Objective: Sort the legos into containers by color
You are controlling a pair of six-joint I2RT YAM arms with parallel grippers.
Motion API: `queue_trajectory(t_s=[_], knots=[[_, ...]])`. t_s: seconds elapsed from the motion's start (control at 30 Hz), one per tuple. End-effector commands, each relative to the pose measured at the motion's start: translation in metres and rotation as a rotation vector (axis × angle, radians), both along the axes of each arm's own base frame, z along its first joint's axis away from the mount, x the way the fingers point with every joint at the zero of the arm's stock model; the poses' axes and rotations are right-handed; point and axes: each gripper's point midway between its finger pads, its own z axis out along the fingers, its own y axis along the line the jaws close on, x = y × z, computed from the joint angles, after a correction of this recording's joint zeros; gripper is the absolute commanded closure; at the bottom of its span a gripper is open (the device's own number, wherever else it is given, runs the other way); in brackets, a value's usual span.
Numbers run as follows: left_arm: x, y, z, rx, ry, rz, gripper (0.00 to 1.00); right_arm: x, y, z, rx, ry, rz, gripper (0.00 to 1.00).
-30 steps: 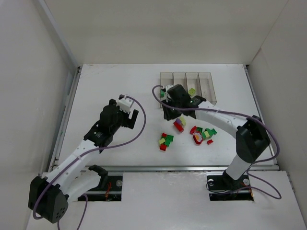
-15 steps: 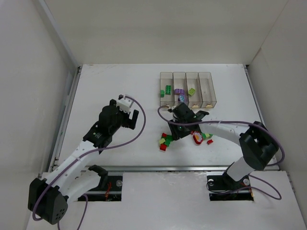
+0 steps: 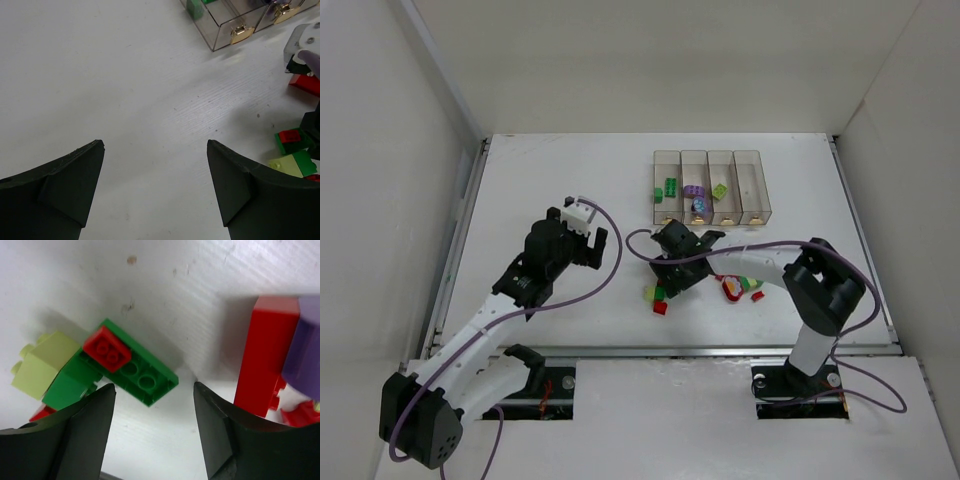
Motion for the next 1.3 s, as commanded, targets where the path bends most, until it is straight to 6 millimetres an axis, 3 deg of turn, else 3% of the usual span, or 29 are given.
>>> queue_trajectory(t_s=[0.0,0.17,0.4,0.47,0.5,0.6,0.7,0.83,0.97,1.23,1.27], knots=[[0.005,-0.004,0.019,-0.049,-0.055,0.000,0.19,0.016,0.009,0.000,-0.033,-0.049,0.034,0.30],[0.006,-0.004,0.016,-0.045,-0.047,0.000,0.19,0.024,0.019,-0.003,-0.033,-0.050,0.089,0.32],[0.009,-0.001,0.018,-0.041,-0.059,0.006,0.19,0.016,0.024,0.000,-0.001,-0.017,0.127,0.41],[0.007,-0.001,0.014,-0.037,-0.051,0.006,0.18,0.014,0.026,0.000,0.008,-0.009,0.133,0.49],[0.007,-0.001,0.014,-0.037,-0.051,0.006,0.18,0.012,0.028,0.000,0.018,0.000,0.138,0.61],[0.007,-0.001,0.014,-0.037,-0.051,0.006,0.18,0.009,0.032,0.005,0.046,0.011,0.138,0.78],[0.007,-0.001,0.017,-0.041,-0.059,0.006,0.18,0.007,0.035,0.021,0.090,-0.004,0.148,0.85],[0.006,0.000,0.012,-0.037,-0.051,0.006,0.18,-0.012,0.049,0.050,0.214,0.034,0.238,0.86],[0.008,-0.001,0.016,-0.045,-0.067,0.006,0.18,-0.036,0.075,0.079,0.420,0.160,0.392,0.86],[0.006,-0.002,0.014,-0.044,-0.058,-0.003,0.18,-0.018,0.076,0.104,0.618,0.277,0.394,0.87],[0.006,-0.002,0.014,-0.044,-0.058,-0.003,0.18,-0.016,0.075,0.100,0.629,0.303,0.383,0.87]])
